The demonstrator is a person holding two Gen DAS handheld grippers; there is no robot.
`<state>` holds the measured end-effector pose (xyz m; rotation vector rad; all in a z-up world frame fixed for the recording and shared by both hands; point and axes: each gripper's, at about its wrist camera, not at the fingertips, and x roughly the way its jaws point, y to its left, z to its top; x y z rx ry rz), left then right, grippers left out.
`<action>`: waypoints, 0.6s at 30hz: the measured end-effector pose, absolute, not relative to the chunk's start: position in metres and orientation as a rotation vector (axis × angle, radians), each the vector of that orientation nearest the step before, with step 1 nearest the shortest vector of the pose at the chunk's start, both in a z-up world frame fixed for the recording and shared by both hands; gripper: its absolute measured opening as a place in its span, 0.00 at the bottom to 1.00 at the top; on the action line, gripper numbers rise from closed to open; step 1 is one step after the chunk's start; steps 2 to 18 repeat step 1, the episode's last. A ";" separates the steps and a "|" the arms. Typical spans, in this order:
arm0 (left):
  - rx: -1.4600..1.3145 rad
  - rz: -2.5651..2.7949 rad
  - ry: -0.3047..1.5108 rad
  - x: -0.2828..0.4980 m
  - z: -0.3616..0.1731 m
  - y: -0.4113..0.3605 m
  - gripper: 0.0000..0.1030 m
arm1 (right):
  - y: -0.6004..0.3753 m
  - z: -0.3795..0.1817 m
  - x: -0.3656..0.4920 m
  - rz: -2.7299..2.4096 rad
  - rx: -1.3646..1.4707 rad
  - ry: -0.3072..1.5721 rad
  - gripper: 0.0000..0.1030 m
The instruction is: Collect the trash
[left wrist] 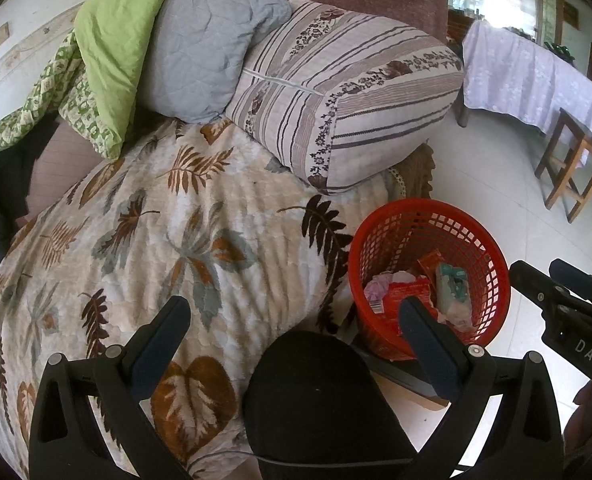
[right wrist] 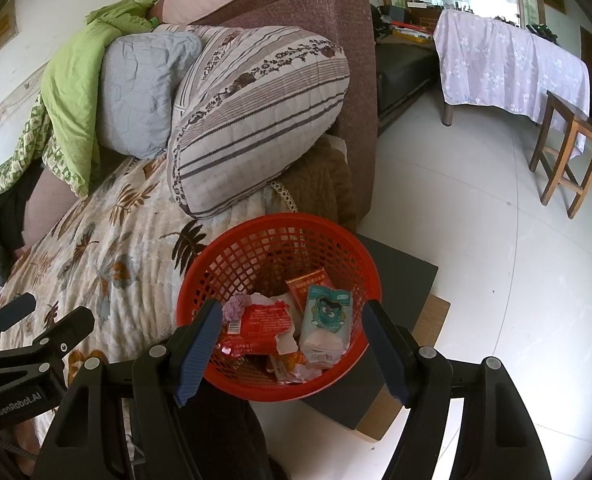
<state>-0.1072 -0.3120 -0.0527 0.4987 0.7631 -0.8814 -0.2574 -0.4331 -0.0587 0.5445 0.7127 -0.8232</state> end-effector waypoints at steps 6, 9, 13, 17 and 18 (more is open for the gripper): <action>0.498 -0.881 0.763 -0.106 -0.053 -0.312 1.00 | -0.433 -0.058 -0.257 -0.823 0.545 0.712 0.73; 0.498 -0.881 0.763 -0.106 -0.053 -0.312 1.00 | -0.433 -0.058 -0.257 -0.823 0.545 0.712 0.73; 0.498 -0.881 0.763 -0.106 -0.053 -0.312 1.00 | -0.433 -0.058 -0.257 -0.823 0.545 0.712 0.73; 0.498 -0.881 0.763 -0.106 -0.053 -0.312 1.00 | -0.433 -0.058 -0.257 -0.823 0.545 0.712 0.73; 0.498 -0.881 0.763 -0.106 -0.053 -0.312 1.00 | -0.433 -0.058 -0.257 -0.823 0.545 0.712 0.73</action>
